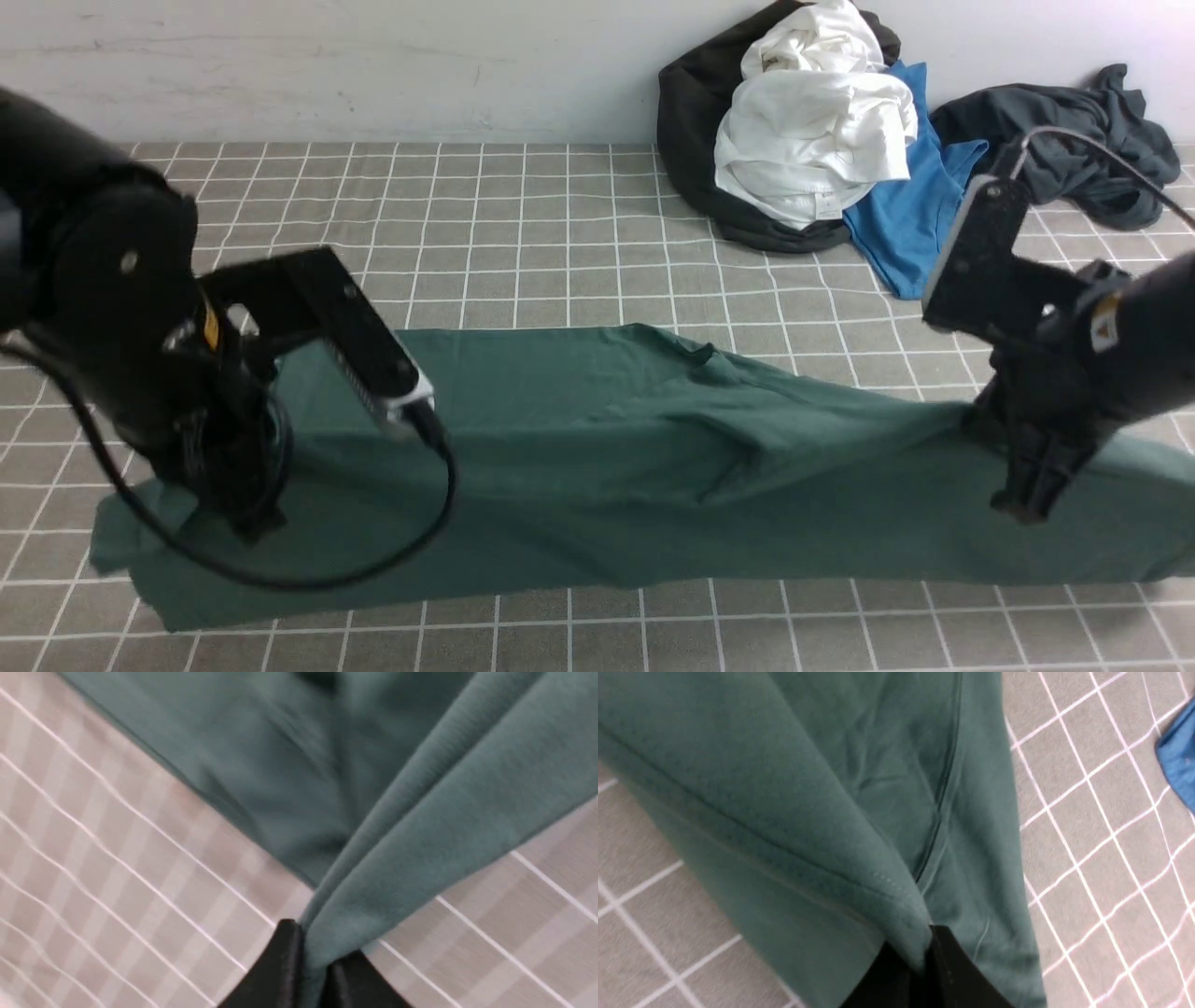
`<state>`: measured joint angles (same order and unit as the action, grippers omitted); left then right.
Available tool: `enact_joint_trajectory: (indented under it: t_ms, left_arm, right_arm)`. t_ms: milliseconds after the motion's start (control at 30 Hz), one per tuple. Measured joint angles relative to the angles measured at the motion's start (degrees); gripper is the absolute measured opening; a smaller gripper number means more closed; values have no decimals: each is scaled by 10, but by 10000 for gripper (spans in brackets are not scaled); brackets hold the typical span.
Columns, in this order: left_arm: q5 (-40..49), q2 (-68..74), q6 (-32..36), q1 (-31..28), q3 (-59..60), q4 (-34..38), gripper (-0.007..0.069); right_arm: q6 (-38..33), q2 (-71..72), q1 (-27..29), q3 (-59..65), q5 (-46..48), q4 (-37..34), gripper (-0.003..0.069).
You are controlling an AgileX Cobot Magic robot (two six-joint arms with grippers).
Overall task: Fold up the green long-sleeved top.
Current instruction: Use both arms to drag the lower edge of the fabric forward and fold it over the upper edge
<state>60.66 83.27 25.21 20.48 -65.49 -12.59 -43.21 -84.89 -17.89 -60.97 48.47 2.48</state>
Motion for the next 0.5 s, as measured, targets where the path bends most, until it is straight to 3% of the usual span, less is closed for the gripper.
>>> enact_joint_trajectory:
  t_ms: [200,500]
  left_arm:
    - [-30,119,23,-39,-121,-1,23]
    - [-62,284,20,-49,-237,-56,25]
  right_arm:
    - [-47,-108,47,-108,44,-67,6]
    - [-35,-243,65,-206,41,-84,9]
